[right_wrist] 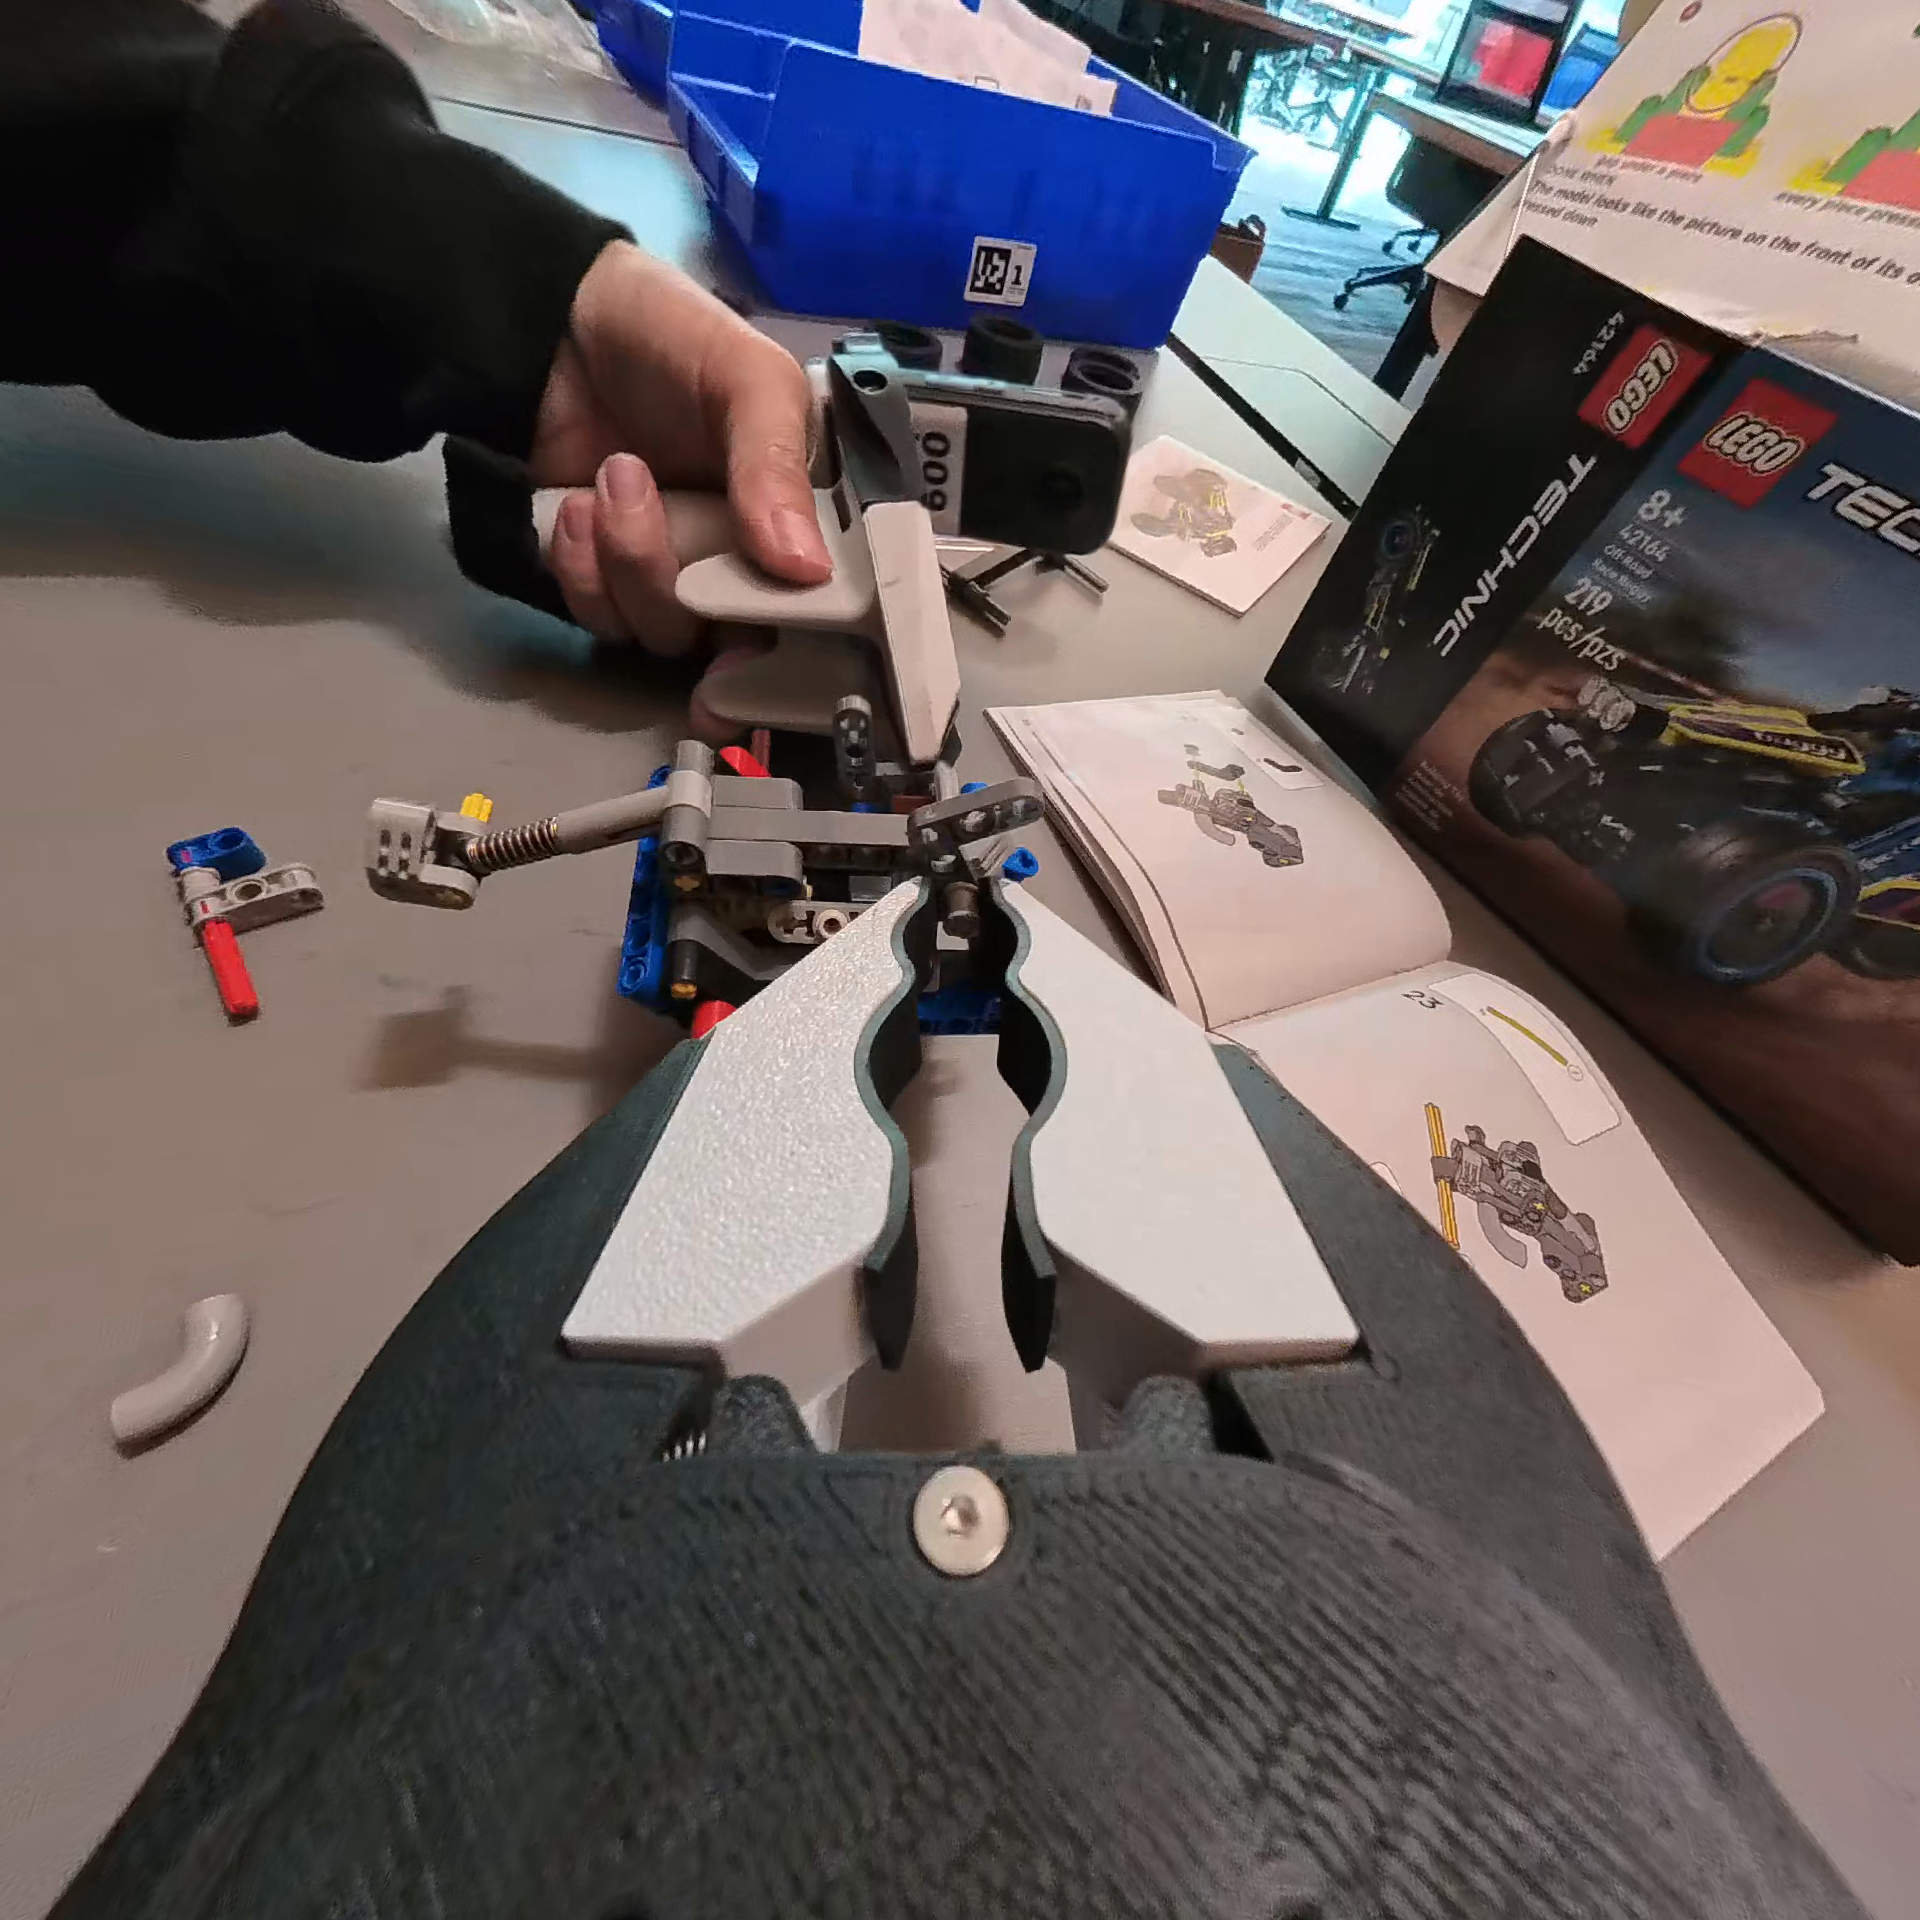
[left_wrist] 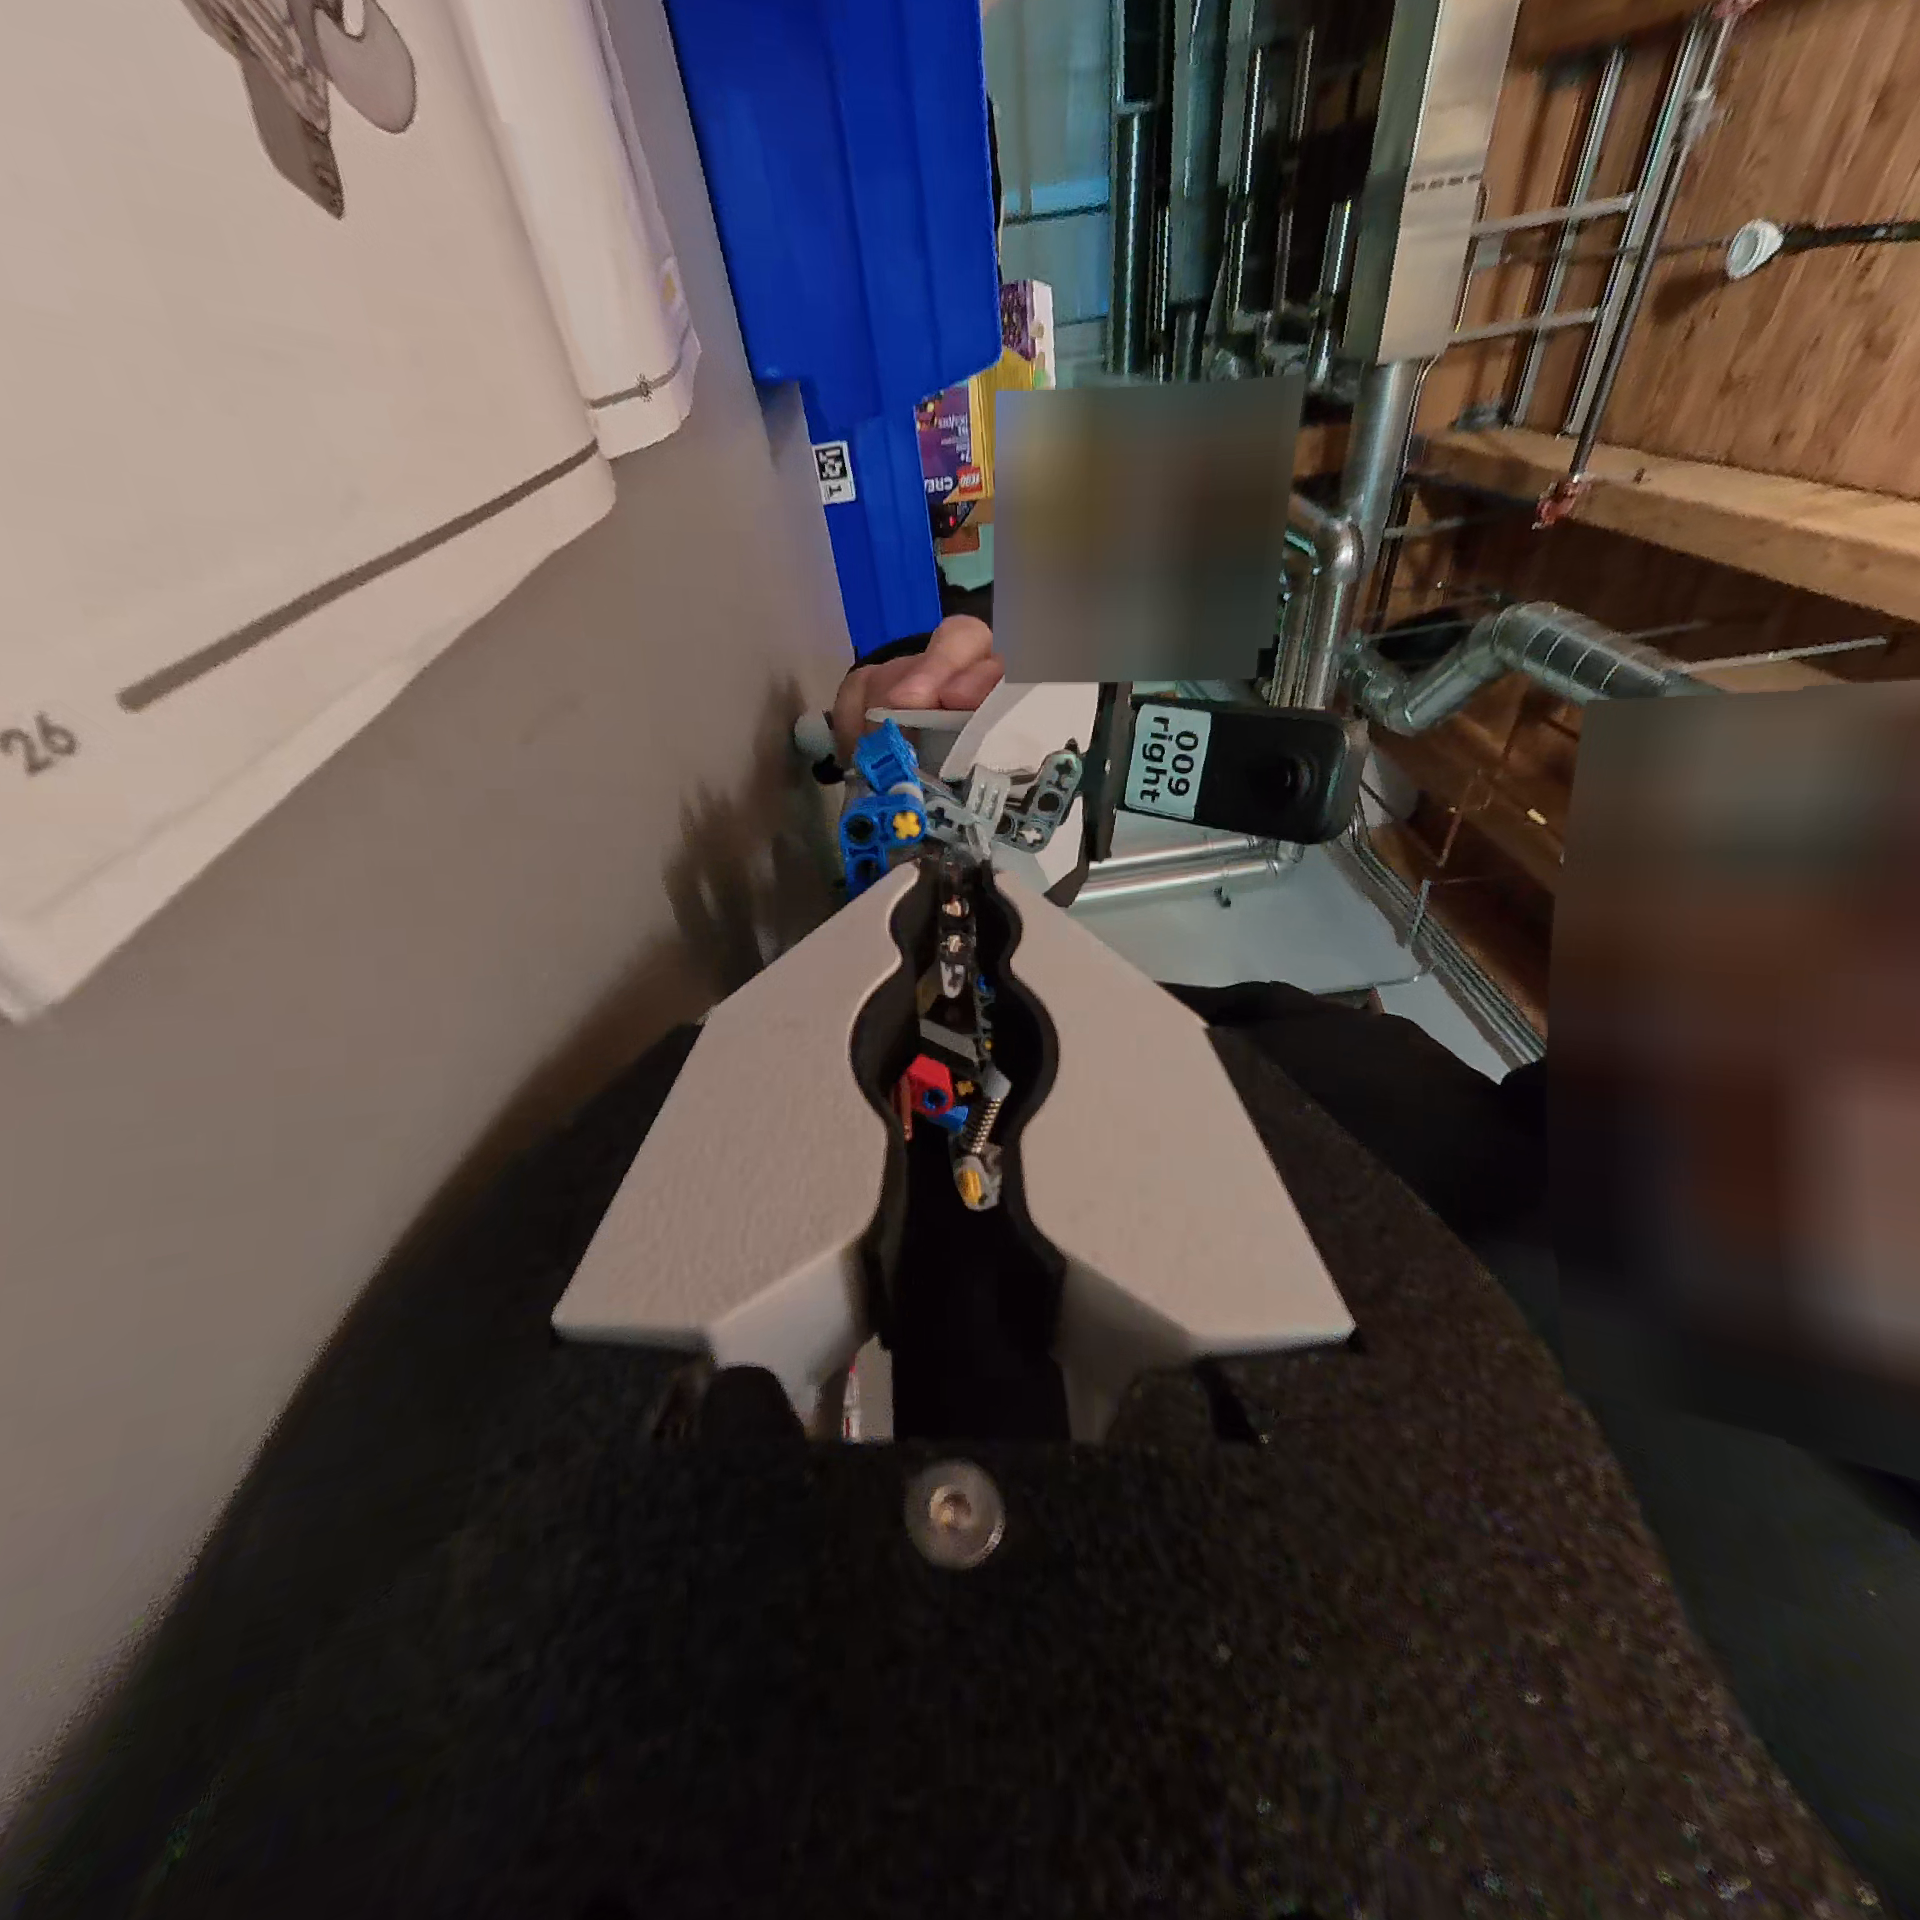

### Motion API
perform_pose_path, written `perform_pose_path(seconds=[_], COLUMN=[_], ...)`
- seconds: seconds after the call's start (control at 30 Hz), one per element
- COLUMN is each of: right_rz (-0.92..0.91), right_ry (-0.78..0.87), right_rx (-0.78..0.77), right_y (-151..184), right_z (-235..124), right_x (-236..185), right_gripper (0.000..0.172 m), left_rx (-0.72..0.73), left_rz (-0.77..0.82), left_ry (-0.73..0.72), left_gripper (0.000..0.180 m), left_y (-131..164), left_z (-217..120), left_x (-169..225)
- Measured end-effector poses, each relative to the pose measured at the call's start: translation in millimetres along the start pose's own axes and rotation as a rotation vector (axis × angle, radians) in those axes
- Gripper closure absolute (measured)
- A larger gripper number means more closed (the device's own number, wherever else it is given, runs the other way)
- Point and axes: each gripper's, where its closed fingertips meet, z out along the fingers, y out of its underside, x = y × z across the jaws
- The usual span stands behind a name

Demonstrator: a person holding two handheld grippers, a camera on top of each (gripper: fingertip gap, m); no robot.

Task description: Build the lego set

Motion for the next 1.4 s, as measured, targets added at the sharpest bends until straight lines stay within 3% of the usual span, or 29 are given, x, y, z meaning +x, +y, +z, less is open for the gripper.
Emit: perform_pose_path(seconds=[0.27, 0.77, 1.4], right_rz=[-0.061, -0.183, -0.318], right_ry=[0.018, 0.000, -0.018], right_rx=[0.012, 0.038, -0.004], right_y=[-2, -7, 0], right_z=[2, 6, 16], right_x=[-3, -17, -30], right_gripper=[0.167, 0.167, 0.167], left_rx=[0.062, 0.037, 0.016], left_rz=[-0.013, -0.020, 0.002], left_ry=[0.011, 0.044, -0.040], left_gripper=[0.176, 0.177, 0.177], left_y=[1, 14, 26], left_z=[-3, -11, -20], left_x=[3, 8, -1])
